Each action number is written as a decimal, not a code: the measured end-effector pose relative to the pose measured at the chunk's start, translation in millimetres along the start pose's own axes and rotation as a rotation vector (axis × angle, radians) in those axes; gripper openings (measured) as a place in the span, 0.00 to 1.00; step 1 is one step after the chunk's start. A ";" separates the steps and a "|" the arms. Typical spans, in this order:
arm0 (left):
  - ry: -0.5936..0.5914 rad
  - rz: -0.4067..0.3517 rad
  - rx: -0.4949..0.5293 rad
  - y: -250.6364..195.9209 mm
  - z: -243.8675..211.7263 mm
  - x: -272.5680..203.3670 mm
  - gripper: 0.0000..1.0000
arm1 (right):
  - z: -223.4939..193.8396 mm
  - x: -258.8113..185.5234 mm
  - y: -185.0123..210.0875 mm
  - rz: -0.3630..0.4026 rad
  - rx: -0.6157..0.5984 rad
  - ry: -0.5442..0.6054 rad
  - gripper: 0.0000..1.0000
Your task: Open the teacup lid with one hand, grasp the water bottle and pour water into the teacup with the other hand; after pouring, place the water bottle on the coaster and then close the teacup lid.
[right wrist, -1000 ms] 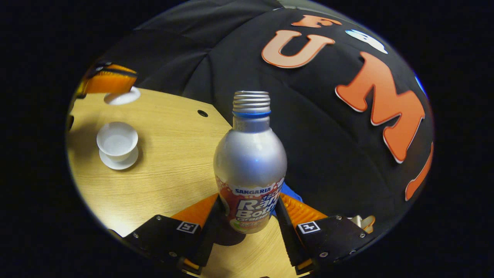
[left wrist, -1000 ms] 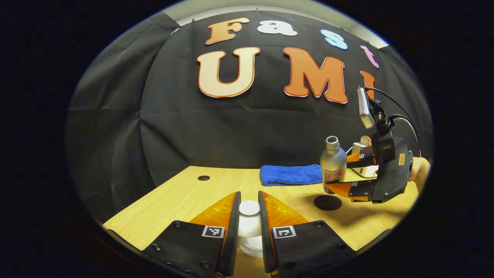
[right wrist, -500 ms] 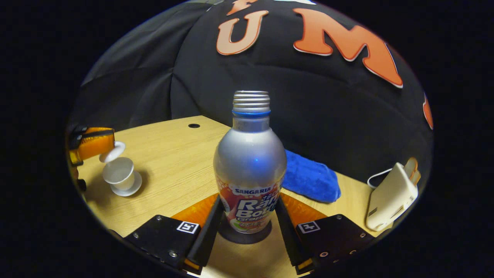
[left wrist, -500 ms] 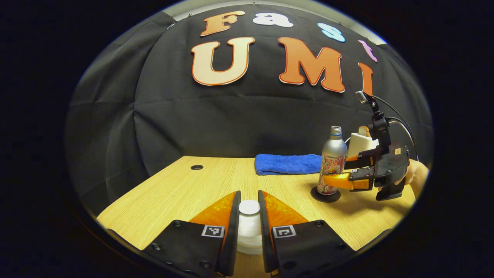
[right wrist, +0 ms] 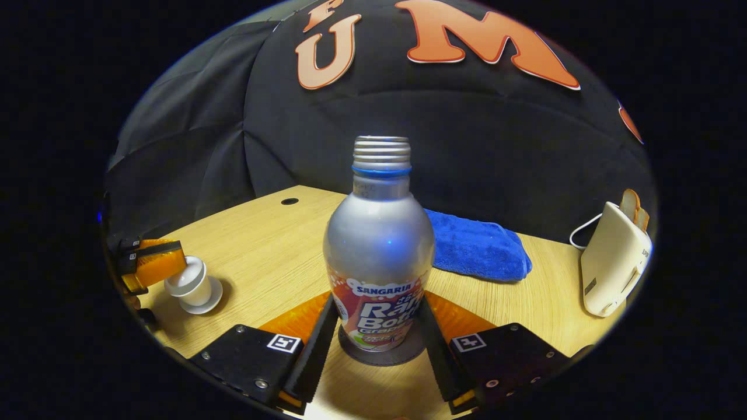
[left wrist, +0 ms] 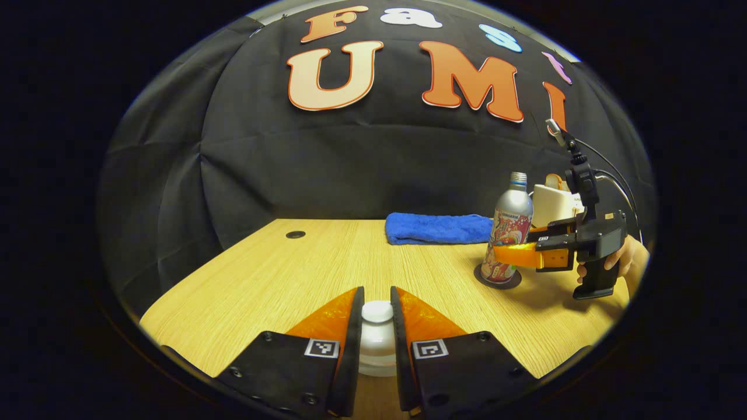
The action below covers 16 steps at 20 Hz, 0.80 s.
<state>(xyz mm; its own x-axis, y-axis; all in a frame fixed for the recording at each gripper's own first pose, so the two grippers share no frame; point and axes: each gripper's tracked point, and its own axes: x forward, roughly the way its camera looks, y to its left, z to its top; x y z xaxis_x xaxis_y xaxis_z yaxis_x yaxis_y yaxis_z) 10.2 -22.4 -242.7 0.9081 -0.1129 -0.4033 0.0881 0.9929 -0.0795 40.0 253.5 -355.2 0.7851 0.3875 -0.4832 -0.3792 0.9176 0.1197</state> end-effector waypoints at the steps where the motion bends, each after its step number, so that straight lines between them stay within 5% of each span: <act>1: -0.005 -0.009 -0.005 -1.5 1.0 0.0 0.32 | -3.1 1.0 -1.0 -0.007 -0.013 0.014 0.81; 10: -0.008 -0.007 0.023 -9.5 -8.1 0.6 0.31 | -14.7 -24.6 -14.8 -0.053 -0.075 0.009 0.95; 14: -0.031 0.000 0.022 -10.5 0.5 -4.7 0.38 | -4.9 -54.5 -19.9 -0.078 -0.068 -0.042 0.99; 16: -0.072 0.012 0.024 -12.5 16.9 -8.5 0.52 | 5.3 -76.6 -24.7 -0.106 -0.070 -0.088 0.99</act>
<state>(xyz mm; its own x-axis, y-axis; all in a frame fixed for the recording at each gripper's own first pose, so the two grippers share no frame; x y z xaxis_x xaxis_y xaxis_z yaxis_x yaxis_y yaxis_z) 8.3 -33.2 -222.8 0.9361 -0.0984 -0.3378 0.0855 0.9949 -0.0530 -8.1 201.6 -316.5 0.8613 0.2983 -0.4114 -0.3228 0.9464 0.0104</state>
